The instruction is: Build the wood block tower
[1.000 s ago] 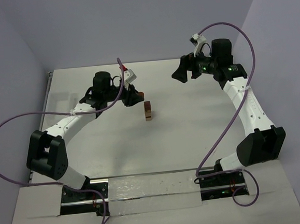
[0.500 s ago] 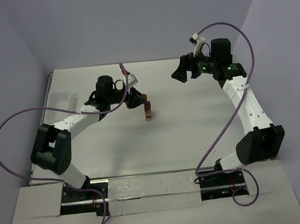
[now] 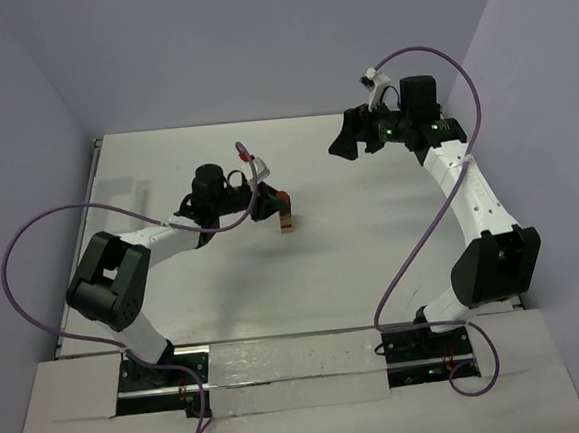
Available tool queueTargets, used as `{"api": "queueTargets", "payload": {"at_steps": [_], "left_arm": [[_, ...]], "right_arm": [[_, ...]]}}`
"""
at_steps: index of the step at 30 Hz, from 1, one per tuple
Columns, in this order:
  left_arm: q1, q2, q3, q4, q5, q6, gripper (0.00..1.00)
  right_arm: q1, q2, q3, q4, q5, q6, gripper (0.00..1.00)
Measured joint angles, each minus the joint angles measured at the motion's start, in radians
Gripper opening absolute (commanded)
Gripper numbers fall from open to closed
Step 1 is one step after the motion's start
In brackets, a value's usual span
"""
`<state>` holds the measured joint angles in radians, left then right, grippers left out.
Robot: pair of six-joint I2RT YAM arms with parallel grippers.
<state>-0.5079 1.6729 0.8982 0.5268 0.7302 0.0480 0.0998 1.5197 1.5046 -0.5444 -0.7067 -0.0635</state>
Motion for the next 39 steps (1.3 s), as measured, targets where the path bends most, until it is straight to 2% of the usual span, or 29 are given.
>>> {"api": "queueTargets", "payload": {"at_steps": [9,39], "left_arm": [[0.000,0.017,-0.002,0.106,-0.022,-0.012,0.02],[0.000,0.064,0.002,0.110,-0.043,-0.017,0.23]], "right_arm": [[0.000,0.010,0.016,-0.018,0.000,-0.001,1.00],[0.000,0.030,0.033,-0.025,0.000,-0.004,1.00]]}}
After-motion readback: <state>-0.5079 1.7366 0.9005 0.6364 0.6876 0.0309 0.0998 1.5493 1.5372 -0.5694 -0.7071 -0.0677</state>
